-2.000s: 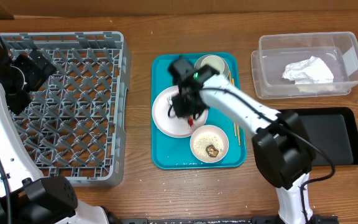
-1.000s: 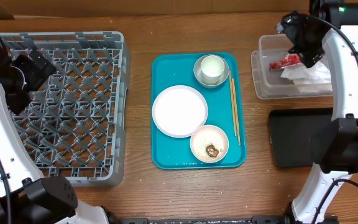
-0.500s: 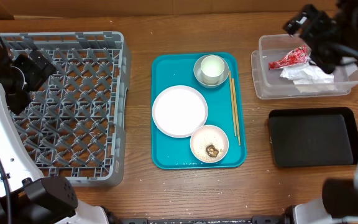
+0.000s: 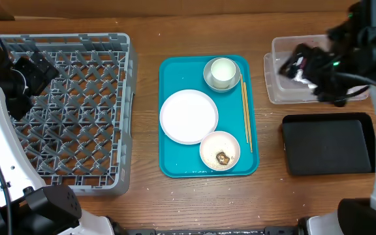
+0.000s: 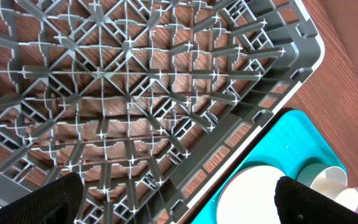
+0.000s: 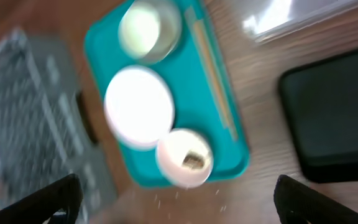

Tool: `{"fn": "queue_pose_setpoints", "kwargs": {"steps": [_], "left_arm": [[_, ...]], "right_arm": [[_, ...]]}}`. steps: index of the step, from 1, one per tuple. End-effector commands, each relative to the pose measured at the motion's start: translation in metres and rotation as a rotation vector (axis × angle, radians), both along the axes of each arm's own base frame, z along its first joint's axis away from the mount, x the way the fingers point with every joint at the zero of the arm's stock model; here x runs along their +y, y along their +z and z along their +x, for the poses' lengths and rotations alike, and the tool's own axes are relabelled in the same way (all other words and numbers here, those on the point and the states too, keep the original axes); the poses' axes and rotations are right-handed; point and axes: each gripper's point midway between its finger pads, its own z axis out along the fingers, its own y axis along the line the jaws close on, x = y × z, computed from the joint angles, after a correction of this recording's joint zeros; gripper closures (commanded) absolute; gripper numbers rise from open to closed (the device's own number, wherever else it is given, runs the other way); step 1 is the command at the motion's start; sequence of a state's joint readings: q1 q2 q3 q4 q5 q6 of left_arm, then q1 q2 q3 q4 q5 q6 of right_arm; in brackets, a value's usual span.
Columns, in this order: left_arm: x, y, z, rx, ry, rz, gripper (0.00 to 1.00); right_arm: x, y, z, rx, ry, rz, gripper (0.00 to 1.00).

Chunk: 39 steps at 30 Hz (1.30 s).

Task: Sort waste into correct bins and load items into the dishwasher
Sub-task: 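Grasp the rim of the small pink bowl with the right gripper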

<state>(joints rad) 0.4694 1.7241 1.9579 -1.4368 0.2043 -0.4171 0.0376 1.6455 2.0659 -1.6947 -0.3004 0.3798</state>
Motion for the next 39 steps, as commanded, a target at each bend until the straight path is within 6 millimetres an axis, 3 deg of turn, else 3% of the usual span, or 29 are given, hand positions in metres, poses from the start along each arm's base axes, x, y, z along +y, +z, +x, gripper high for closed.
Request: {"fn": "queue_pose_setpoints", "kwargs": {"steps": [1, 3, 5, 9, 12, 14, 17, 22, 24, 28, 32, 36, 39], "left_arm": [[0.001, 0.009, -0.001, -0.024, 0.012, 0.011, 0.00], [0.001, 0.009, -0.001, -0.024, 0.012, 0.011, 0.00], [0.001, 0.009, -0.001, -0.024, 0.012, 0.011, 0.00], [0.001, 0.009, -0.001, -0.024, 0.012, 0.011, 0.00], [0.001, 0.009, -0.001, -0.024, 0.012, 0.011, 0.00], [0.001, 0.009, -0.001, -0.024, 0.012, 0.011, 0.00], [0.001, 0.009, -0.001, -0.024, 0.012, 0.011, 0.00], [0.001, 0.009, -0.001, -0.024, 0.012, 0.011, 0.00], [0.001, 0.009, -0.001, -0.024, 0.012, 0.011, 0.00], [0.001, 0.009, -0.001, -0.024, 0.012, 0.011, 0.00], [0.001, 0.009, -0.001, -0.024, 0.012, 0.011, 0.00], [0.001, 0.009, -0.001, -0.024, 0.012, 0.011, 0.00], [0.001, 0.009, -0.001, -0.024, 0.012, 0.011, 0.00]], "right_arm": [[0.063, -0.006, -0.021, 0.015, 0.271, 0.091, 0.00], [0.081, -0.018, -0.028, 0.030, 0.338, 0.038, 0.00], [0.116, -0.034, -0.038, 0.031, 0.445, 0.017, 0.00], [0.162, -0.063, -0.052, 0.065, 0.499, 0.036, 0.00], [0.187, -0.094, -0.062, 0.107, 0.475, 0.044, 0.12], [0.198, -0.127, -0.066, 0.142, 0.379, 0.006, 0.23], [0.212, -0.164, -0.069, 0.141, 0.287, -0.027, 0.28], [0.235, -0.207, -0.069, 0.095, 0.294, -0.099, 0.36], [0.237, -0.230, -0.072, 0.105, 0.305, -0.170, 0.32], [0.223, -0.261, -0.076, 0.155, 0.300, -0.291, 0.32], [0.222, -0.258, -0.076, 0.147, 0.335, -0.308, 0.33], [0.208, -0.259, -0.075, 0.139, 0.347, -0.383, 0.37], [0.211, -0.259, -0.080, 0.150, 0.386, -0.374, 0.57]]}}
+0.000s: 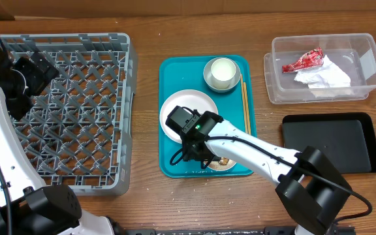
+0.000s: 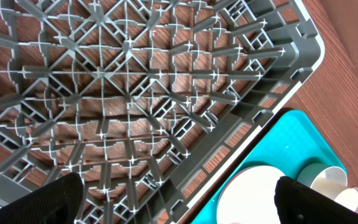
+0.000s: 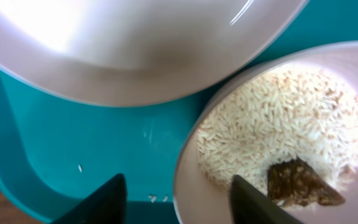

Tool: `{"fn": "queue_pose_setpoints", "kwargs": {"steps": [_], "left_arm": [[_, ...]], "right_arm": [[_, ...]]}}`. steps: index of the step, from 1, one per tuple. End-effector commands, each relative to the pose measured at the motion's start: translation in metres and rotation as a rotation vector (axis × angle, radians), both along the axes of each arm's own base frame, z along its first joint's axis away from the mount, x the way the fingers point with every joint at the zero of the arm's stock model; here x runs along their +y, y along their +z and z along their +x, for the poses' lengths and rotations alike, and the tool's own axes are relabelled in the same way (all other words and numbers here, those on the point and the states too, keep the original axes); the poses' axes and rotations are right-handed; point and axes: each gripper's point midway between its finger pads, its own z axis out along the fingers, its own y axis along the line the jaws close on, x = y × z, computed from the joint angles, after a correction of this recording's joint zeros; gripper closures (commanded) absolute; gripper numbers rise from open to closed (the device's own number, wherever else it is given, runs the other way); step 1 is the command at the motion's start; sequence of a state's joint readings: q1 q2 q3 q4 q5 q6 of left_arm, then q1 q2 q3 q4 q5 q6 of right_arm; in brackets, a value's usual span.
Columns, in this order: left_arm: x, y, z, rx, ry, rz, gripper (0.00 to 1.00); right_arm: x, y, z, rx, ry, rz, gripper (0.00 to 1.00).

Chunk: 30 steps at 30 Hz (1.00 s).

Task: Sort waste into correct bins and load items into the dishwasher
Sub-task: 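Grasp the rim of the small pink bowl with the right gripper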

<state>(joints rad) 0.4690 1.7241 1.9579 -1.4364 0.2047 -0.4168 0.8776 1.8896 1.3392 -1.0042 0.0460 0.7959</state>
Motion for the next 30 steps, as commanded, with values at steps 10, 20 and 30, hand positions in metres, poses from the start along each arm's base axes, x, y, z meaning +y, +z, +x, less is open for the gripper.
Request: {"fn": "queue_pose_setpoints", "kwargs": {"steps": [10, 20, 30], "left_arm": [[0.001, 0.009, -0.001, -0.023, 0.012, 0.011, 0.00], [0.001, 0.009, -0.001, -0.023, 0.012, 0.011, 0.00], [0.001, 0.009, -0.001, -0.023, 0.012, 0.011, 0.00]], "right_arm": [[0.000, 0.007, -0.002, -0.018, 0.077, -0.019, 0.73], [-0.003, 0.006, -0.007, -0.007, 0.087, -0.035, 0.74], [0.004, 0.000, -0.016, 0.002, 0.120, -0.045, 0.74]]}}
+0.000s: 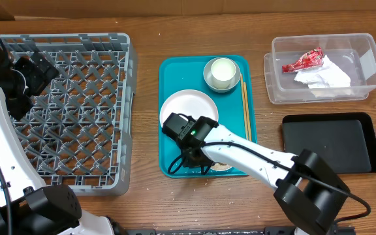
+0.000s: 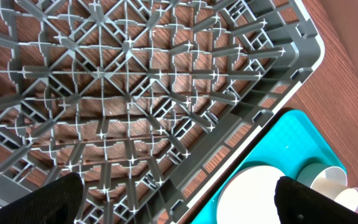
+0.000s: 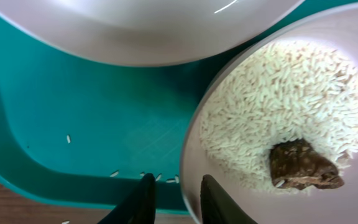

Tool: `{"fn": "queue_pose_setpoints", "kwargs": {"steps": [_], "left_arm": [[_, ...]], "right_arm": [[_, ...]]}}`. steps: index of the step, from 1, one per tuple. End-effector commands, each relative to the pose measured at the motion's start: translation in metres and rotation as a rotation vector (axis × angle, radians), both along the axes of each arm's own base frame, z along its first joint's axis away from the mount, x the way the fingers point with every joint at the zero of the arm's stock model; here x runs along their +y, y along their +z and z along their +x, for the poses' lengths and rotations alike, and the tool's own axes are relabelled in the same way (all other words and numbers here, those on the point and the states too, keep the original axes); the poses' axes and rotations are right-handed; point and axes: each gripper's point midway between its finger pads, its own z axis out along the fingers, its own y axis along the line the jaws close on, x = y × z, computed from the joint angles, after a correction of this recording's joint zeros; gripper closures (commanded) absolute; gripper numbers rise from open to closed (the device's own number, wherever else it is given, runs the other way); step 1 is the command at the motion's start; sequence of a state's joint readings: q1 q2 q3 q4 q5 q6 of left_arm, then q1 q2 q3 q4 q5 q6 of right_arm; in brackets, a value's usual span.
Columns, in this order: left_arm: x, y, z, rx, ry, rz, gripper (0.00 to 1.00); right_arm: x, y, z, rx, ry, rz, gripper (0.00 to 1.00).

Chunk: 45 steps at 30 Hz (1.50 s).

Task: Sort waste into correct bins and load items into the dishwasher
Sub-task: 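Grasp the rim of the small pink bowl with the right gripper, then lift the pink bowl and move it over the black tray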

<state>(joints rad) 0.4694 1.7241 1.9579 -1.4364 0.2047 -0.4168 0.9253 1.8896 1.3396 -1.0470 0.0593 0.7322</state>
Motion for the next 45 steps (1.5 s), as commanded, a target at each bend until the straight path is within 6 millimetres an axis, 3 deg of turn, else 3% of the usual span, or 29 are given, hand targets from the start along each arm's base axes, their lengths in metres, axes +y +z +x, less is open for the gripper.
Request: {"fn": "queue_pose_setpoints", "kwargs": {"steps": [1, 8, 11, 17, 22, 26, 33, 38, 45], "left_arm": [[0.001, 0.009, -0.001, -0.023, 0.012, 0.011, 0.00], [0.001, 0.009, -0.001, -0.023, 0.012, 0.011, 0.00], [0.001, 0.009, -0.001, -0.023, 0.012, 0.011, 0.00], [0.001, 0.009, -0.001, -0.023, 0.012, 0.011, 0.00], [0.001, 0.009, -0.001, -0.023, 0.012, 0.011, 0.00], [0.001, 0.009, -0.001, -0.023, 0.012, 0.011, 0.00], [0.001, 0.009, -0.001, -0.023, 0.012, 0.011, 0.00], [0.001, 0.009, -0.001, -0.023, 0.012, 0.011, 0.00], [0.001, 0.009, -0.001, -0.023, 0.012, 0.011, 0.00]], "right_arm": [[0.004, -0.002, 0.002, -0.008, 0.009, 0.000, 0.74], [0.005, 0.000, 0.003, -0.002, 0.005, 0.004, 0.84], [0.005, 0.001, 0.002, -0.001, 0.003, 0.002, 0.96], [0.007, 0.012, 0.009, -0.025, 0.002, -0.005, 0.96], [-0.009, 0.032, 0.024, -0.098, -0.031, -0.097, 0.96], [-0.041, 0.061, 0.040, -0.149, -0.157, -0.205, 0.96], [-0.091, 0.101, 0.074, -0.136, -0.337, -0.242, 0.96], [-0.156, 0.129, 0.095, -0.093, -0.543, -0.238, 0.96], [-0.246, 0.154, 0.097, 0.003, -0.691, -0.092, 0.96]]}}
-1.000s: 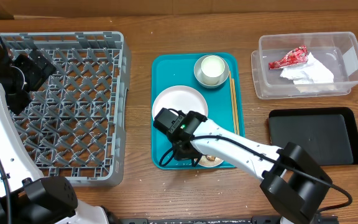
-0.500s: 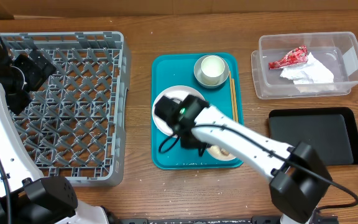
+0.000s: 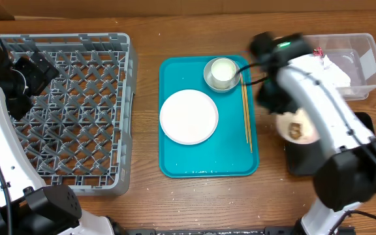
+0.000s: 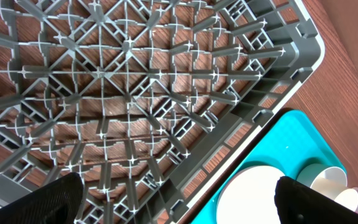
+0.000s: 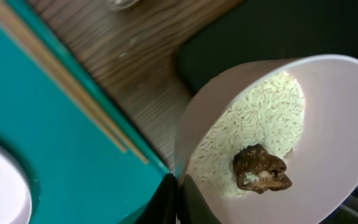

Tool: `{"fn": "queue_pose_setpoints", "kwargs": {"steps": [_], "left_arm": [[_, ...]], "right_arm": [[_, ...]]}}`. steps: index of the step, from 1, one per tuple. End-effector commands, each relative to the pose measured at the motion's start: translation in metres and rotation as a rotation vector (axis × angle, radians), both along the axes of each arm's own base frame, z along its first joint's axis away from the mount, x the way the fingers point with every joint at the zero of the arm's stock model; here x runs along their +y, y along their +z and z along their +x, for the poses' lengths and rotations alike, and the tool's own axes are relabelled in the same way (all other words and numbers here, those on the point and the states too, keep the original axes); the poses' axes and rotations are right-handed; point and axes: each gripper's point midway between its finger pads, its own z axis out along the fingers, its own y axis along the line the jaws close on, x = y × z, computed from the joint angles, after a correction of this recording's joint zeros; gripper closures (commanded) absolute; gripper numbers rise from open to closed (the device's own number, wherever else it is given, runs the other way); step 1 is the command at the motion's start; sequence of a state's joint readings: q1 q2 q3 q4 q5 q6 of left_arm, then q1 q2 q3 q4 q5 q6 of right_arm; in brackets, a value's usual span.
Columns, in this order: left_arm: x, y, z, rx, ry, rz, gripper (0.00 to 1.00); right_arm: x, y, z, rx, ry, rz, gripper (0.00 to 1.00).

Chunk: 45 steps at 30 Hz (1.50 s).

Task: Sort waste into correct bins and load items into the dishwasher
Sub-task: 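Lift the pink bowl and move it over the black tray, then tilt the pink bowl to dump rice and food onto the black tray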

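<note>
A pink bowl [image 5: 272,143] of white rice with a brown food scrap [image 5: 260,169] hangs tilted over the left edge of the black bin [image 3: 335,147]. My right gripper [image 5: 178,188] is shut on the bowl's rim. The same bowl [image 3: 297,128] shows in the overhead view beside the teal tray [image 3: 175,163]. On the tray lie a white plate [image 3: 188,116], a cup [image 3: 221,72] and chopsticks [image 3: 246,111]. My left gripper [image 3: 36,70] hovers open over the grey dish rack [image 3: 70,111], holding nothing.
A clear bin [image 3: 358,49] with a red wrapper and crumpled paper stands at the back right, behind the black bin. My right arm stretches from the table's front right across both bins. Bare wood lies between rack and tray.
The bowl of rice has left the tray's front right corner and now hangs in my right gripper over the black bin's left edge. My left arm has not moved.
My right gripper was first up by the clear bin, open. Then it was down at the rice bowl on the tray, open beside its rim, then with the jaws closer around the rim. Now it holds the bowl over the black bin. The left arm stayed still.
</note>
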<state>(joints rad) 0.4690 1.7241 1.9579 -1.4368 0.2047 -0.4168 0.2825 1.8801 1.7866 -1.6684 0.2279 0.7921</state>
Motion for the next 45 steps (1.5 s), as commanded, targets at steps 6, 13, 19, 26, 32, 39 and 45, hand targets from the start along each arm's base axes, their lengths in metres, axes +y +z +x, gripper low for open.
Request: {"fn": "queue_pose_setpoints", "kwargs": {"steps": [6, 13, 19, 26, 32, 39, 45], "left_arm": [[0.001, 0.009, -0.001, -0.023, 0.012, 0.011, 0.00], [0.001, 0.009, -0.001, -0.023, 0.012, 0.011, 0.00], [0.001, 0.009, -0.001, -0.023, 0.012, 0.011, 0.00], [0.001, 0.009, -0.001, -0.023, 0.012, 0.011, 0.00], [0.001, 0.009, -0.001, -0.023, 0.012, 0.011, 0.00], [0.001, 0.009, -0.001, -0.023, 0.012, 0.011, 0.00], [0.001, 0.009, -0.001, -0.023, 0.012, 0.011, 0.00]], "right_arm": [[-0.066, 0.037, 0.007, -0.126, 0.026, 0.381, 0.96], [-0.088, 0.026, 0.013, -0.253, 0.057, 0.703, 0.96], [-0.102, 0.004, 0.016, -0.329, 0.016, 0.802, 0.96], [-0.100, -0.014, 0.018, -0.486, 0.009, 1.030, 0.96], [-0.140, 0.013, 0.013, -0.716, -0.078, 1.156, 0.96], [-0.162, 0.005, 0.008, -0.739, -0.159, 1.166, 0.96], [-0.166, -0.010, 0.011, -0.726, -0.186, 1.202, 0.96]]}}
